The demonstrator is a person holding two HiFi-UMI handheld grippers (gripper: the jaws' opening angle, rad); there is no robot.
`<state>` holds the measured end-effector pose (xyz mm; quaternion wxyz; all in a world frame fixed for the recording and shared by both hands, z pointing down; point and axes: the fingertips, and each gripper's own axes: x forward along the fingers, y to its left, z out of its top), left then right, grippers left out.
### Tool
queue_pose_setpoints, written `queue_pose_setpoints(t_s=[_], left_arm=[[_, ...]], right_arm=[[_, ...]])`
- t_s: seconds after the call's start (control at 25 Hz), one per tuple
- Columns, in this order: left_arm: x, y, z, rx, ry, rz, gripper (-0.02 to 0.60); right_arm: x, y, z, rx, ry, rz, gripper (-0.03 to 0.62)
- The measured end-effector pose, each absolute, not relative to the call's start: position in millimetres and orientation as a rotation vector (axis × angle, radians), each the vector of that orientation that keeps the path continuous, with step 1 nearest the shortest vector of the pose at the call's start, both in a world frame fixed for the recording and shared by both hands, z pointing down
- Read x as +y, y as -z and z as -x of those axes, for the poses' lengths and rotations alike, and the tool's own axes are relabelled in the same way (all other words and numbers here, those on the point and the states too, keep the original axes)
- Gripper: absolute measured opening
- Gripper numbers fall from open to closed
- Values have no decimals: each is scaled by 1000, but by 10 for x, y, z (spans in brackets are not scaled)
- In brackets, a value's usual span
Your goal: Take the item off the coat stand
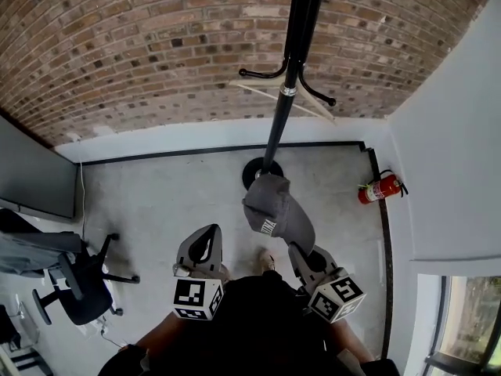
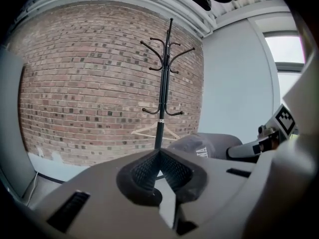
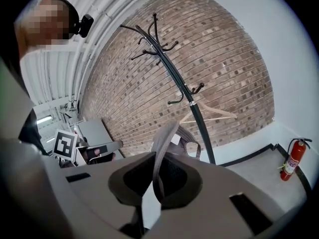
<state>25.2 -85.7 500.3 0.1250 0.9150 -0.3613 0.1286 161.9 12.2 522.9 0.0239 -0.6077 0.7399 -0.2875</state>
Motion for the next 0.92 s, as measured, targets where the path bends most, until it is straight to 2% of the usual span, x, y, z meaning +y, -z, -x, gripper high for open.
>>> queue_pose_setpoints(t_s=[0.92], left_arm=[[-749, -5015, -213, -1075, -387, -2644, 25]], right_arm=[[215, -5235, -1640, 2299, 886, 1897, 29]])
